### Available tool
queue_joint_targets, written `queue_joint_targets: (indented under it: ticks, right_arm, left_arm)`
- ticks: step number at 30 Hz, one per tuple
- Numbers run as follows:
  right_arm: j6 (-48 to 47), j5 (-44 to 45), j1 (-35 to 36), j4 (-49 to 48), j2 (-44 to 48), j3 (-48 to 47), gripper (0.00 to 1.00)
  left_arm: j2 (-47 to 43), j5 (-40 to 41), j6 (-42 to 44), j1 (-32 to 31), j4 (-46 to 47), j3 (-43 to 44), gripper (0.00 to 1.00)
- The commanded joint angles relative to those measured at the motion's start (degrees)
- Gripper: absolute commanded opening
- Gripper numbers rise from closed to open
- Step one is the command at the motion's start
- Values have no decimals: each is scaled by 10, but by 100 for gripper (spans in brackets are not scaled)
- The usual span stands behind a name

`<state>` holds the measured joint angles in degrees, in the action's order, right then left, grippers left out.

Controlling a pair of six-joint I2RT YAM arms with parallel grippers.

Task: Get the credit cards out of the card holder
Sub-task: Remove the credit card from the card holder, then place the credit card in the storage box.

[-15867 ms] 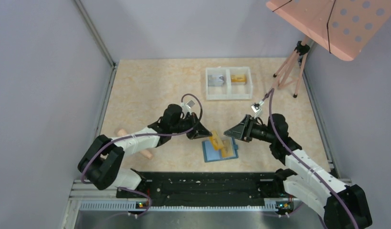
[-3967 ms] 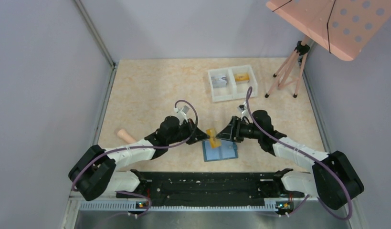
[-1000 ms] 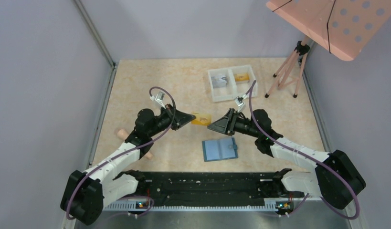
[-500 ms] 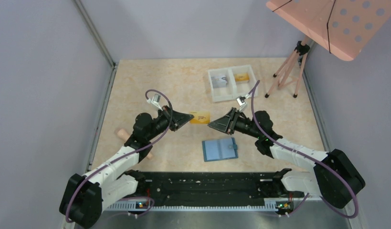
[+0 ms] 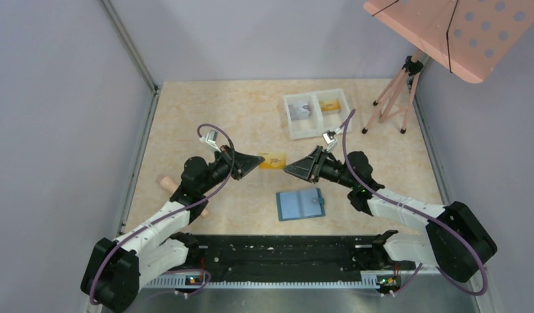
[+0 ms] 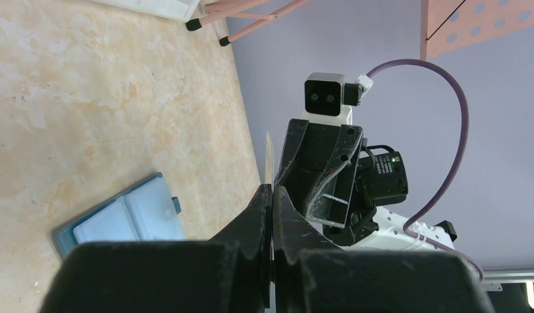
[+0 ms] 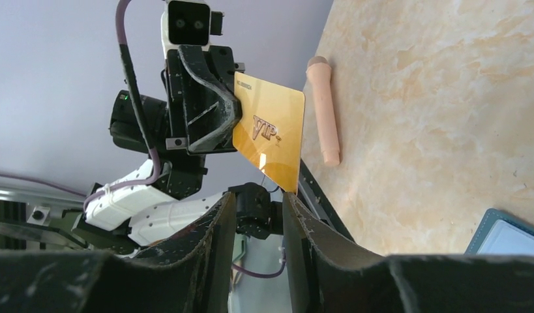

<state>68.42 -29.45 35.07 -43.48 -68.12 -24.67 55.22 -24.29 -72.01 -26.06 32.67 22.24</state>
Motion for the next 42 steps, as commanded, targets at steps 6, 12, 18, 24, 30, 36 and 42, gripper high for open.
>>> queue_joint_targets:
  ticks: [6,12,18,24,30,36,42]
  right_arm:
    - [-27,15,-4,59,4,-17,36]
    - [-21,16,-3,27,2,-14,36]
    - [1,5,-4,-31,-15,-12,36]
    - [5,6,-4,-47,-32,-19,30]
    - [8,25,-3,-73,-44,-19,16]
    - [24,13,-4,-113,-73,-23,0]
    - [-10,11,-22,-46,-56,-35,0]
  left_arm:
    - [-20,13,1,-1,34,-4,0]
    - [-21,13,1,-1,34,-8,0]
    - [-23,14,1,-1,34,-9,0]
    - [-22,12,-3,-2,36,-11,0]
    - [-22,15,-15,-3,44,-29,0]
    - [-23,21,-30,-3,65,-51,0]
    - [-28,23,-15,-3,10,-45,14]
